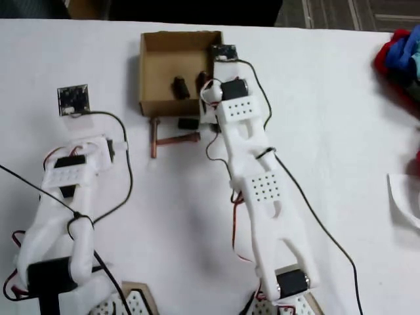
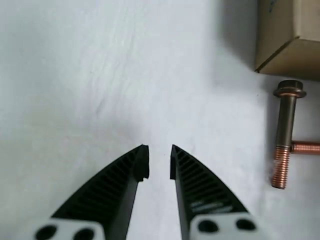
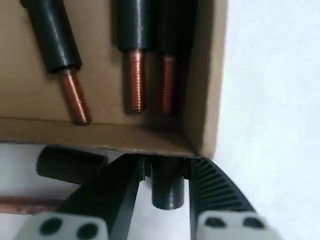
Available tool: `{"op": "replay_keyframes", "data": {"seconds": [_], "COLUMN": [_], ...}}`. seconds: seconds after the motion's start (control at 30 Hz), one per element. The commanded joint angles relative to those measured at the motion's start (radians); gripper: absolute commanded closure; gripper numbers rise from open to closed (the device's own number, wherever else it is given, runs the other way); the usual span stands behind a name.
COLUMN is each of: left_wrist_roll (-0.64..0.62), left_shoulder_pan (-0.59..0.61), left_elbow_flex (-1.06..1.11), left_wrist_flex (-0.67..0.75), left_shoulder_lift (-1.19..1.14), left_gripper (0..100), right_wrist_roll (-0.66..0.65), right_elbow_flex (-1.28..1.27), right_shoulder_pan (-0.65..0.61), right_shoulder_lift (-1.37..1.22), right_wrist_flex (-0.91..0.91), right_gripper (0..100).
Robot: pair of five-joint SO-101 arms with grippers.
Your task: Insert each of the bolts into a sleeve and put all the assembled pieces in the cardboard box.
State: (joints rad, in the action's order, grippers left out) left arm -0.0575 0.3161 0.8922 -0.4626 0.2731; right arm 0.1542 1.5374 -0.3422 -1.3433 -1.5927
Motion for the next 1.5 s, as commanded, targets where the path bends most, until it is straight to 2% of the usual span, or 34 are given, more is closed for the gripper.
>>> {"op": "replay_keyframes", "data": {"seconds": [0.0,0.23,0.37,0.43,0.63,0.87,1.0,1.07,1.23,1.33,1.47], "left_wrist_roll": [0.0,0.0,0.0,0.0,0.0,0.0,0.005,0.06,0.224,0.221,0.242], "left_shoulder_pan": [0.011,0.011,0.011,0.011,0.011,0.008,-0.008,-0.021,-0.117,-0.158,-0.241], "left_elbow_flex": [-0.047,-0.047,-0.047,-0.047,-0.047,-0.064,-0.16,-0.197,-0.22,-0.314,-0.576], "left_wrist_flex": [-0.003,-0.003,-0.003,-0.003,-0.003,-0.049,-0.207,-0.267,-0.298,-0.365,-0.562], "left_shoulder_lift": [0.002,0.002,0.002,0.002,0.002,0.002,-0.009,-0.009,-0.04,-0.109,-0.264], "left_gripper": [90,90,90,90,90,90,90,90,90,90,90], "right_wrist_roll": [-0.011,-0.011,-0.011,-0.011,-0.011,-0.011,-0.011,-0.015,-0.097,-0.172,-0.203], "right_elbow_flex": [-0.029,-0.029,-0.029,-0.029,0.041,0.003,-0.242,-0.436,-0.945,-1.214,-1.692], "right_shoulder_pan": [-0.002,-0.002,-0.002,-0.002,-0.008,0.013,0.016,0.035,0.107,0.183,0.259], "right_shoulder_lift": [0.015,0.019,0.013,0.015,0.047,0.252,0.478,0.602,0.903,1.124,1.4], "right_wrist_flex": [-0.007,-0.007,-0.005,-0.01,-0.174,-0.182,-0.182,-0.18,-0.139,0.042,0.352], "right_gripper": [89.3,89.4,98.2,97.2,97.8,97.8,97.8,97.8,97.7,97.7,97.8]}}
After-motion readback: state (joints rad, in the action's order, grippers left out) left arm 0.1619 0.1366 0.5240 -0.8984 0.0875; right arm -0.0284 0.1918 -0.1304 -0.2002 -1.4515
